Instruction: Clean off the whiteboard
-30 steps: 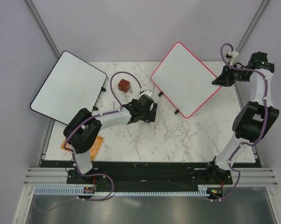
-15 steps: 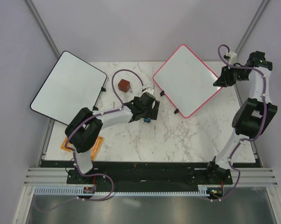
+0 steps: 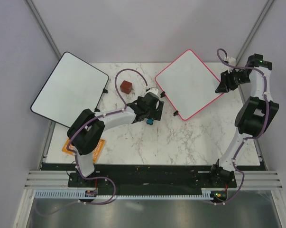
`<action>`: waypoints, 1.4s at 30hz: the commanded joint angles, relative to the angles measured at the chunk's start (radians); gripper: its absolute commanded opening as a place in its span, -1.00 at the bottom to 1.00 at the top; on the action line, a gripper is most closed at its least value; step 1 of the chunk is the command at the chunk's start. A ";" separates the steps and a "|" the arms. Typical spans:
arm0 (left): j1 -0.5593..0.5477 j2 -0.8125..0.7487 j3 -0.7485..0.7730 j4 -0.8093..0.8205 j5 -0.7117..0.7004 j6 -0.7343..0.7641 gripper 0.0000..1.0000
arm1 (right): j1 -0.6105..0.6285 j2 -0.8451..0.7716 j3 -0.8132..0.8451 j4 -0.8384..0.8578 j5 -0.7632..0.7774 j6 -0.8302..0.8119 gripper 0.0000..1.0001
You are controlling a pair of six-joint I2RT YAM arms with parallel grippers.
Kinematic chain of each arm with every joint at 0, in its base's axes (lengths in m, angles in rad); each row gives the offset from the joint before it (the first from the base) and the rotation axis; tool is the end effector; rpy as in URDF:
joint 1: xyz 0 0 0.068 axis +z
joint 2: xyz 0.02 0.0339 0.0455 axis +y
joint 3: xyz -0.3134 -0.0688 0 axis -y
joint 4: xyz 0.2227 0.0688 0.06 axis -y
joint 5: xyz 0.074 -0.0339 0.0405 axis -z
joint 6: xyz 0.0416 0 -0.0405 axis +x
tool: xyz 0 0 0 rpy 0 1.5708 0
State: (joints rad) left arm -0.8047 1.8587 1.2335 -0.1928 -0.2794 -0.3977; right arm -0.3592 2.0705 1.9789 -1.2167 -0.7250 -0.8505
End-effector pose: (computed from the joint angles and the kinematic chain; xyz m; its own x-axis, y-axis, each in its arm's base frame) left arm 0.2874 -0.2822 0.2491 -0.6841 0.1741 -0.7083 0.3221 0.9434 -0.0792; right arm 0.4073 -0.1235 0.3264 -0.6730 -0.3482 -0.6525 -0.6122 0.7573 0.2274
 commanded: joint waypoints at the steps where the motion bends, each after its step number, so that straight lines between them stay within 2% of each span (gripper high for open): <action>1: -0.007 -0.004 0.008 0.003 -0.014 0.033 0.97 | 0.057 0.045 0.017 -0.227 -0.030 0.004 0.07; 14: -0.007 -0.012 -0.008 0.006 -0.024 0.033 0.97 | 0.046 0.016 -0.008 -0.103 -0.027 0.116 0.31; 20: -0.007 -0.015 -0.019 0.007 -0.026 0.040 0.97 | 0.013 0.000 -0.028 -0.024 -0.073 0.180 0.58; 25: -0.005 -0.019 -0.026 0.007 -0.032 0.033 0.97 | -0.010 -0.027 -0.058 0.040 -0.093 0.246 0.67; 31: -0.007 -0.026 -0.043 0.007 -0.027 0.019 0.97 | -0.052 -0.087 -0.126 0.210 -0.108 0.375 0.91; 42: -0.013 -0.035 -0.074 0.007 -0.035 0.000 0.96 | -0.093 -0.191 -0.221 0.318 -0.169 0.481 0.93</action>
State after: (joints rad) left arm -0.8078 1.8584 1.1709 -0.1925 -0.2874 -0.3954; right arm -0.4458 1.9530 1.7885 -0.9600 -0.8429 -0.4232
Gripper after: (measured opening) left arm 0.983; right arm 0.968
